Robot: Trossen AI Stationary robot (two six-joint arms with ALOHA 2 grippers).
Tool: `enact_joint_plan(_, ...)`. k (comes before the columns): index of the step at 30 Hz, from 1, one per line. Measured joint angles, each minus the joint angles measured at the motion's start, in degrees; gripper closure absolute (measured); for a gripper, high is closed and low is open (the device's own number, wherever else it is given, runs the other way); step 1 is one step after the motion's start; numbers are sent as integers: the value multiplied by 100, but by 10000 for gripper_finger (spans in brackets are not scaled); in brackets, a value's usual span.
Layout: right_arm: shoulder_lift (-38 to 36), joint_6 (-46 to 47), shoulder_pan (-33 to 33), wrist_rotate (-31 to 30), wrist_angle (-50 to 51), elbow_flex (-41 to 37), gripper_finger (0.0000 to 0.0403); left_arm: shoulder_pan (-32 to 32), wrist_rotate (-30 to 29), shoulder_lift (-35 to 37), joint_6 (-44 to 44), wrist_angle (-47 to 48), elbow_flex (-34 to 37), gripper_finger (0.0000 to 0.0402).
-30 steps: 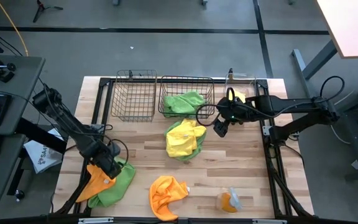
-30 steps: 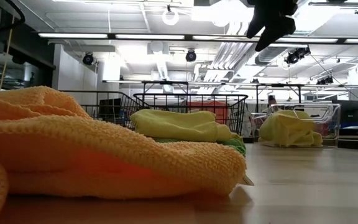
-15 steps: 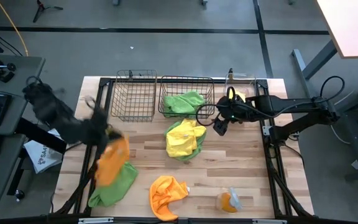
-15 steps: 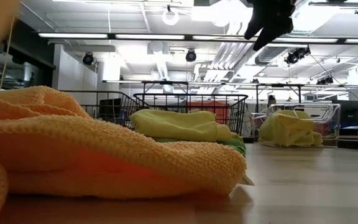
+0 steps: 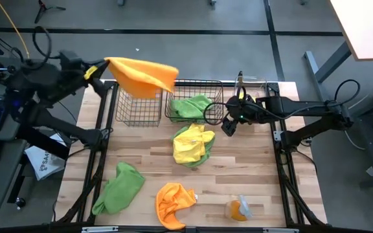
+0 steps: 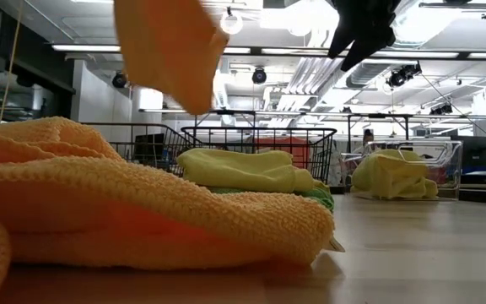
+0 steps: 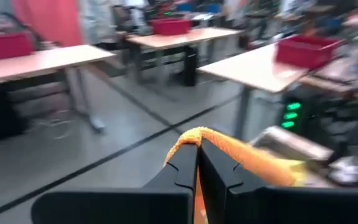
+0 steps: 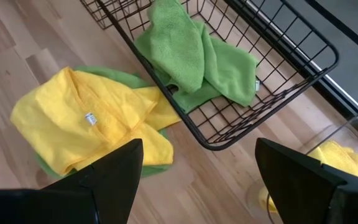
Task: Sort microfiber towel by color & place in baskets
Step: Put the left orange microfiber towel into the brown wire basket
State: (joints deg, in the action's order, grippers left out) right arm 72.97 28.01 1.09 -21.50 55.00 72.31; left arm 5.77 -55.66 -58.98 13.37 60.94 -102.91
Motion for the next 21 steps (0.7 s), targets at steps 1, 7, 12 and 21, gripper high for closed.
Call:
enact_joint_plan(1, 0, 0, 6, 0, 0, 0, 96, -180, 9, -13, 4, 103, 0, 401)
enact_joint_plan(7, 0, -4, 6, -37, 0, 0, 96, -1166, 704, -379, 373, 993, 4, 401)
enact_joint_plan(12, 0, -4, 6, -106, 0, 0, 96, -1625, 1575, -865, 321, 788, 388, 401)
enact_joint_plan(21, 0, -6, 6, -142, 2, 0, 96, -2342, 1498, -1433, -497, -149, 1033, 401)
